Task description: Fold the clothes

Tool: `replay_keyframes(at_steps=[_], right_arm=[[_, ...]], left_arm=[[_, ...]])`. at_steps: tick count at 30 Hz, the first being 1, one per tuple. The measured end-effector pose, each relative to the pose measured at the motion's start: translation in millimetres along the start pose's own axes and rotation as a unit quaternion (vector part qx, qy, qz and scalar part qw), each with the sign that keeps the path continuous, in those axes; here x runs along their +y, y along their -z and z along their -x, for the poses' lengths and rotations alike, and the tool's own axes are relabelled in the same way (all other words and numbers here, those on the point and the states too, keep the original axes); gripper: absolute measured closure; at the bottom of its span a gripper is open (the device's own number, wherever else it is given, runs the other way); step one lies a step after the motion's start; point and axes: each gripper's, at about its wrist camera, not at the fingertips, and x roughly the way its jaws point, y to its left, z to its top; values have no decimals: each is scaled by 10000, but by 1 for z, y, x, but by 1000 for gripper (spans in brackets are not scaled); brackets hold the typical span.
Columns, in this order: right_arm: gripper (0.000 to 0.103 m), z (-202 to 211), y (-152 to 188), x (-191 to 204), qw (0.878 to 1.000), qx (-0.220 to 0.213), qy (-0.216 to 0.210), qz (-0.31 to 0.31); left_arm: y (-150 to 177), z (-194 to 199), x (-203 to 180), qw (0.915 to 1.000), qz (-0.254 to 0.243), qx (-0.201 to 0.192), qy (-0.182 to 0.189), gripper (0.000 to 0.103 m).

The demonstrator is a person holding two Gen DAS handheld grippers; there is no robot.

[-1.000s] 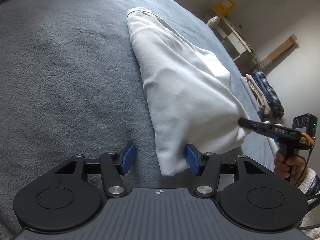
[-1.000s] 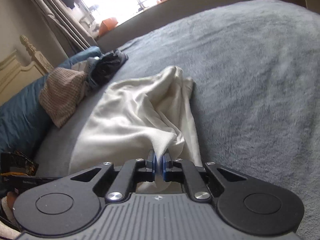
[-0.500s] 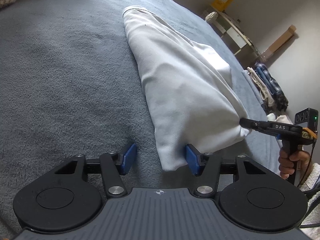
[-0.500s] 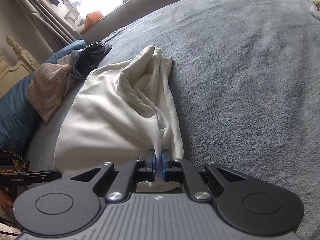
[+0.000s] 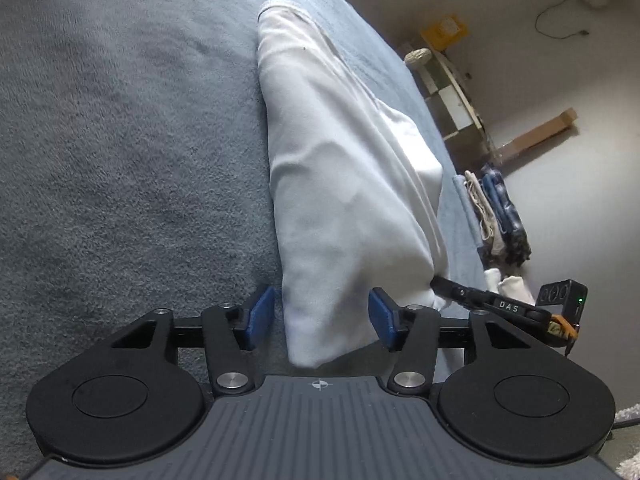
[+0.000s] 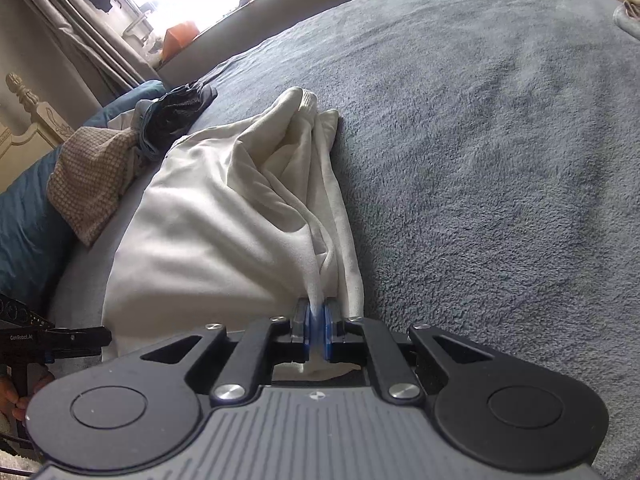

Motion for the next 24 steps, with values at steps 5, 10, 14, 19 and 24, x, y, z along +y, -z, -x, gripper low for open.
replay_keyframes(at_steps=[5, 10, 14, 19, 24], right_arm=[[96, 1, 0, 0, 10000, -28, 26, -1], [96, 1, 0, -2, 10000, -50, 8, -41], [95, -1, 1, -4, 10000, -33, -19, -76], [95, -3, 1, -4, 10000, -27, -30, -89], [95, -4, 0, -5, 9999, -22, -43, -105]], left_arm=[[-3, -1, -8, 9984, 421, 289, 226, 85], [-3, 2, -3, 9974, 542, 381, 297, 89], [5, -7, 7, 9982, 438, 416, -21, 81], [5, 17, -19, 9981, -326, 87, -512, 74], [4, 56, -59, 9794, -1516, -904, -983, 71]])
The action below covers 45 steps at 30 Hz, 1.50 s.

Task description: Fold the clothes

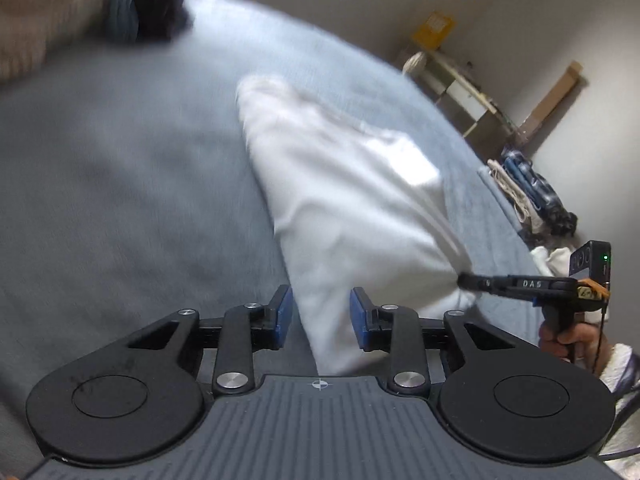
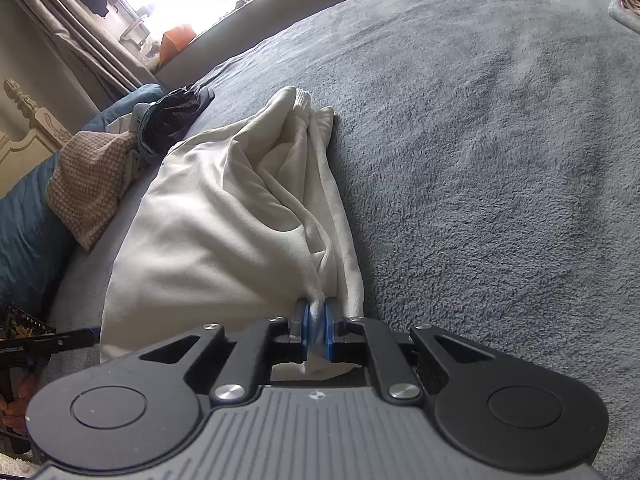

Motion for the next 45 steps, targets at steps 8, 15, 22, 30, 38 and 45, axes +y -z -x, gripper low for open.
replay_keyframes(at_steps=[8, 15, 22, 30, 38, 45], right_arm=[[95, -1, 1, -1, 10000, -7, -11, -53], [94, -2, 1, -2, 10000, 1, -6, -95], [94, -2, 1, -3, 9999, -5, -11, -165], [93, -3, 1, -3, 9998, -3, -16, -204], [93, -4, 1, -5, 9997, 2, -40, -260], [93, -4, 0, -6, 9995, 3, -50, -322]], left_arm=[[2, -29, -38, 9909, -1190, -595, -185, 82], [26, -59, -24, 9819, -1792, -99, -612, 85], [6, -32, -36, 9825, -1682, -604, -518, 85], [5, -71, -11, 9901, -1234, -241, -628, 83], [-17, -45, -25, 9876, -1262, -765, -536, 83], [-5, -83, -17, 9878, -1206, -441, -876, 82]])
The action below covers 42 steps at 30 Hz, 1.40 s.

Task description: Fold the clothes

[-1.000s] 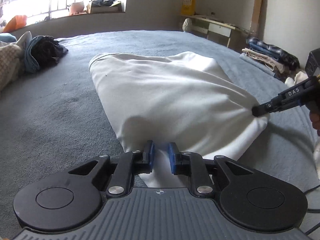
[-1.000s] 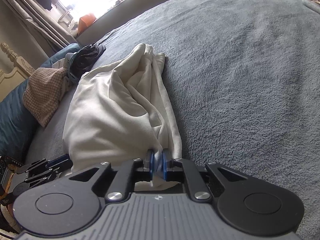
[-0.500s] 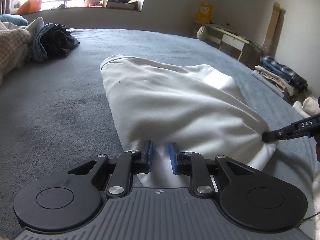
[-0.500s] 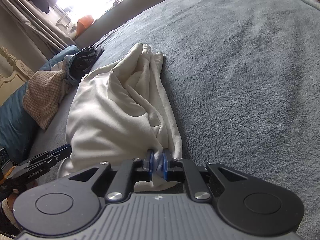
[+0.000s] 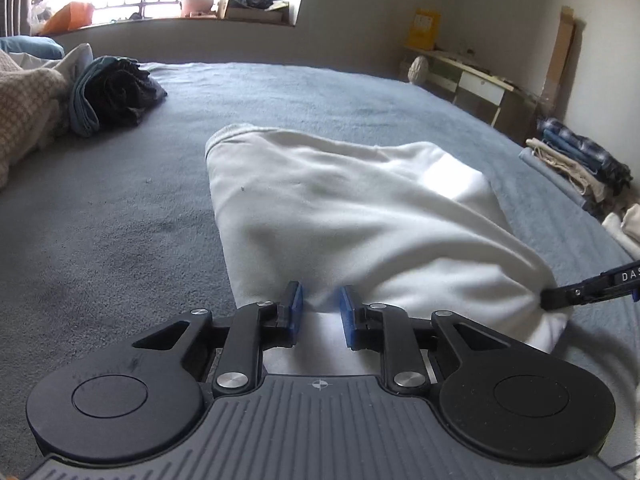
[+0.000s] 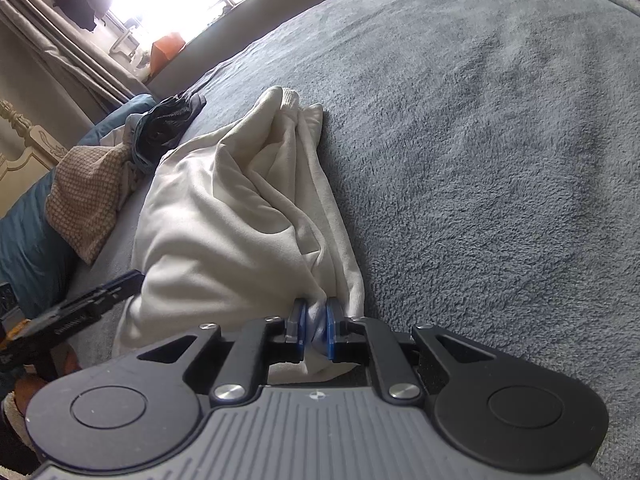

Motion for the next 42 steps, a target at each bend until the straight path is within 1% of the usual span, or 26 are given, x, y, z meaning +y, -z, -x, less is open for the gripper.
replay_keyframes(at_steps=[2, 6, 7, 10, 11, 14, 16, 18, 20, 21, 22, 24, 26, 28, 29, 32, 34, 35, 36, 39, 41, 42], right_arm=[[91, 2, -1, -1, 10000, -1, -20, -45], [80, 11, -7, -8, 9994, -122, 53, -315], [79, 14, -9, -9, 9991, -171, 66, -384], [78, 23, -19, -9, 9978, -405, 250, -452], [78, 26, -24, -9, 9976, -451, 249, -461], [78, 32, -44, -7, 9966, -583, 118, -577], [77, 28, -61, -1, 9969, -582, 4, -531], [75, 19, -80, 8, 9975, -508, -138, -473], [69, 5, -99, 18, 9974, -446, -307, -485], [63, -3, -108, 23, 9971, -414, -381, -503], [59, -12, -115, 27, 9972, -392, -399, -503], [59, -31, -131, 35, 9982, -324, -305, -394], [59, -48, -138, 43, 9993, -262, -74, -241], [59, -65, -143, 50, 9998, -170, 53, -115], [59, -72, -146, 52, 9998, -138, 102, -63], [71, -85, -147, 57, 9993, -140, 285, 196], [92, -85, -145, 66, 9976, -286, 388, 490], [93, -83, -143, 71, 9962, -391, 415, 656], [96, -79, -141, 79, 9941, -517, 399, 860], [97, -70, -133, 105, 9850, -786, 323, 1504], [97, -66, -124, 121, 9776, -852, 66, 1924], [97, -64, -116, 130, 9724, -828, -146, 2177]], left_arm=[[0, 0, 0, 10000, 62, 3, -24, 81], [-1, 1, 0, 10000, 43, 12, -41, 81], [-1, 1, 0, 10000, 39, 13, -41, 81], [-1, 0, 1, 10000, 49, -10, -27, 79], [0, 0, 1, 10000, 57, -22, -26, 79], [1, 0, 0, 10000, 73, -57, -29, 76], [1, 0, -1, 10000, 60, -66, -31, 74], [1, -1, -1, 10000, 55, -68, -26, 74], [1, -1, -1, 10000, 65, -72, -14, 73], [1, -1, -1, 9999, 70, -77, -9, 73], [1, -1, -1, 9999, 73, -84, -9, 73], [2, -1, -1, 9999, 76, -98, -13, 73], [2, -1, -1, 9999, 81, -108, -15, 73], [2, -1, -1, 9999, 81, -117, -4, 73], [2, -1, -1, 9999, 77, -122, 3, 72], [3, -1, 0, 9999, 73, -133, 35, 72], [3, -2, 1, 9998, 100, -140, 60, 72], [3, -2, 1, 9998, 112, -144, 69, 71], [3, -2, 0, 9998, 117, -150, 73, 71], [3, -2, 0, 9997, 129, -166, 78, 69], [3, -3, -1, 9997, 138, -173, 73, 69], [3, -3, -1, 9997, 141, -176, 70, 68]])
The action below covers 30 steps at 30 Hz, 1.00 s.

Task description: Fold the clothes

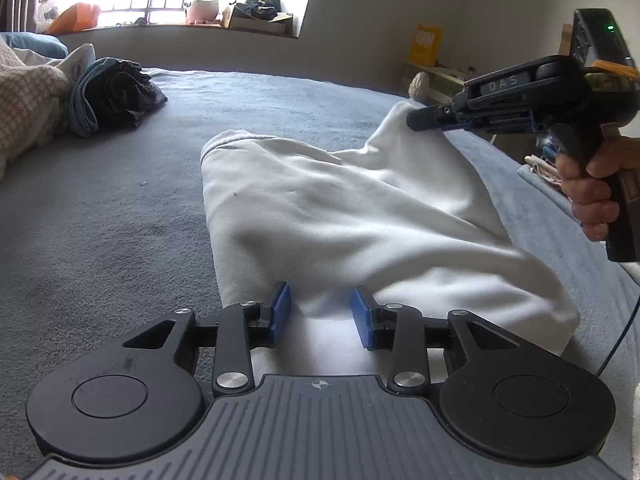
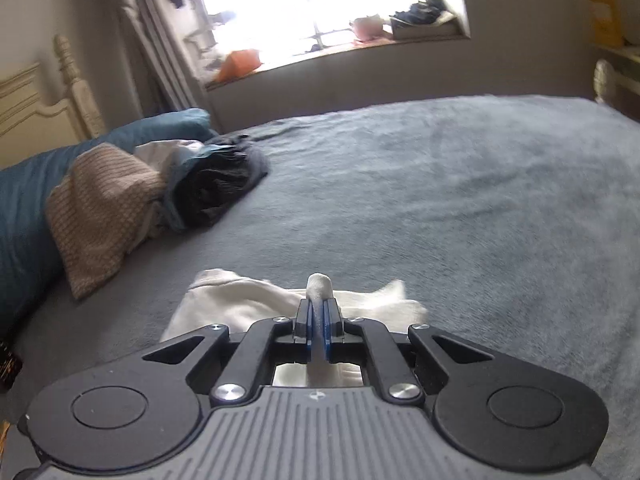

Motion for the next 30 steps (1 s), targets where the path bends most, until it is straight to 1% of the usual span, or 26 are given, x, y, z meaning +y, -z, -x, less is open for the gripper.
replay_keyframes(at_steps=[2, 4, 5, 7, 8, 9, 10, 11, 12, 14, 15, 16, 17, 18, 19, 22, 23, 24, 26, 27, 30], right_arm=[[97, 3, 6, 23, 9979, 6, -449, 465], [93, -6, 16, 40, 9931, 438, -739, 794], [91, -10, 19, 43, 9911, 640, -819, 836], [74, -13, 23, 45, 9887, 900, -876, 817], [71, -9, 22, 41, 9898, 805, -968, 663], [66, -3, 19, 32, 9901, 643, -1185, 387], [59, 4, 15, 19, 9875, 438, -1511, -20], [55, 11, 11, 4, 9822, 220, -1815, -433], [51, 16, 7, -13, 9771, -23, -1957, -837], [51, 21, -3, -45, 9773, -377, -1517, -1429], [51, 19, -6, -59, 9796, -371, -1113, -1633], [51, 14, -8, -73, 9817, -243, -626, -1780], [52, 8, -9, -86, 9814, -99, -190, -1908], [52, 0, -9, -95, 9799, 97, 32, -1991], [53, -7, -7, -103, 9779, 277, 130, -2071], [54, -24, -1, -107, 9753, 533, 15, -2145], [54, -28, 0, -105, 9763, 586, 31, -2084], [56, -32, 0, -102, 9782, 628, 67, -1979], [70, -38, 1, -97, 9820, 687, 157, -1755], [86, -41, 1, -93, 9835, 714, 206, -1649], [95, -42, 1, -87, 9886, 593, 230, -1367]], left_arm=[[0, 0, -1, 10000, -3, -6, -10, 68], [0, -1, -1, 10000, -15, -6, -20, 68], [0, -1, -1, 10000, -21, -5, -25, 68], [0, -1, -1, 10000, -14, 1, -29, 67], [0, -1, -1, 10000, -11, 2, -30, 67], [-1, -1, -1, 10000, -12, 1, -34, 67], [-1, -1, -2, 10000, -12, 1, -37, 67], [-1, -1, -2, 10000, -10, 1, -42, 67], [-1, -1, -2, 10000, -8, 2, -46, 67], [-1, -1, -2, 10000, -1, 4, -51, 67], [-1, -1, -2, 10000, 8, 8, -49, 67], [-1, -2, -2, 10000, 11, 9, -48, 67], [-1, -1, -1, 10000, 9, 8, -46, 67], [-1, -1, -1, 10000, 3, 6, -46, 67], [-1, -1, -1, 10000, -8, 3, -47, 67], [-1, -1, -2, 10000, -27, 5, -55, 67], [-1, -1, -2, 10000, -31, 6, -55, 67], [0, -1, -2, 10000, -31, 8, -53, 67], [0, -1, -2, 10000, -39, 6, -48, 67], [0, -1, -2, 10000, -44, 3, -46, 67], [1, -1, -2, 10000, -55, -7, -45, 67]])
